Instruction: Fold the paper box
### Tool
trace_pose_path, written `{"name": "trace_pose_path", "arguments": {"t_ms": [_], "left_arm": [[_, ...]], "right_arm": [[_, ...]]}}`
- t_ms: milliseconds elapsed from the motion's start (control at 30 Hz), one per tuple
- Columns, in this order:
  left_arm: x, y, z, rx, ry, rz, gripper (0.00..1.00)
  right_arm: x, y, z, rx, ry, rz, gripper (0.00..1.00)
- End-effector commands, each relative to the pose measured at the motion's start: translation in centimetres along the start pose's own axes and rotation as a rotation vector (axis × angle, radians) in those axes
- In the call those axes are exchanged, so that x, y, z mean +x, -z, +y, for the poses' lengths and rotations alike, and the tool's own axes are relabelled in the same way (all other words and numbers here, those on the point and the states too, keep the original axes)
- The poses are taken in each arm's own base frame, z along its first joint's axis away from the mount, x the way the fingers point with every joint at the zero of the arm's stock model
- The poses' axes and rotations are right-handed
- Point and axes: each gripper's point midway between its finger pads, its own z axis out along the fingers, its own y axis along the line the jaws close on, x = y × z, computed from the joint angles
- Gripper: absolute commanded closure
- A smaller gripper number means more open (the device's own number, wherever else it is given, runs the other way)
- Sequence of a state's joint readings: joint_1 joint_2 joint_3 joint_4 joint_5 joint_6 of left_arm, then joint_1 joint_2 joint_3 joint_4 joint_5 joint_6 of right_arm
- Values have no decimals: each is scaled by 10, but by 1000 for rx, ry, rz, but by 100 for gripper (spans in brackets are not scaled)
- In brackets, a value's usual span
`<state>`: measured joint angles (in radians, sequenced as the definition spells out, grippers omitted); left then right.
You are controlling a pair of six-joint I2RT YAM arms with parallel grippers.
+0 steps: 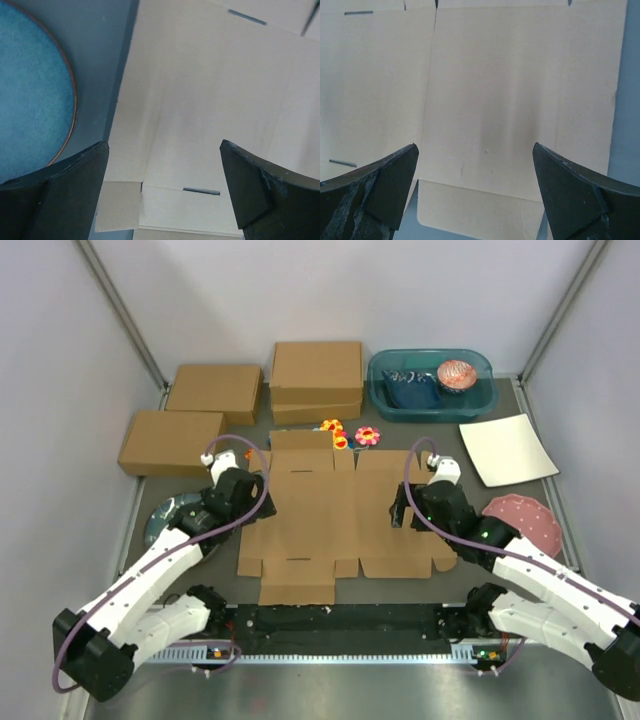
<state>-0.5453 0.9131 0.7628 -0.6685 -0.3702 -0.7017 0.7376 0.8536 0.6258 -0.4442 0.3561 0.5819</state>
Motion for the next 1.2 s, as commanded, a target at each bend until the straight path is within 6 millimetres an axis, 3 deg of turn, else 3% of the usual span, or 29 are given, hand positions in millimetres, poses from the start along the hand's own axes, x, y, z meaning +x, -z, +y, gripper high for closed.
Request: {"name": "trace_pose_path", "arguments": {"t_ms": [0,133,167,267,367,600,900,967,1167], "left_arm": [[9,-16,29,-141,98,51,1],[24,-42,39,-68,207,174,5],[37,-51,45,-77,212,235,5],[51,-60,37,-12,248,342,6],[54,-63,32,22,261,343,6],[31,-70,30,2,226,289,6],[35,-89,64,-207,220,285,9],[36,-94,64,-214,216,291,11],[45,-102,40,-81,204,333,19]], "right_arm": [[-10,7,22,-120,6,-37,1],[-14,14,25,-153,-6,-57,1],[-12,14,25,-159,-13,-51,1],[-9,17,26,-174,-21,-52,1],[-3,16,24,-176,-26,-43,1],[3,15,26,-194,-37,-33,1],[8,16,21,-194,-41,-41,1],[10,15,20,-191,-40,-35,1],[11,14,20,-191,-39,-33,1]]}}
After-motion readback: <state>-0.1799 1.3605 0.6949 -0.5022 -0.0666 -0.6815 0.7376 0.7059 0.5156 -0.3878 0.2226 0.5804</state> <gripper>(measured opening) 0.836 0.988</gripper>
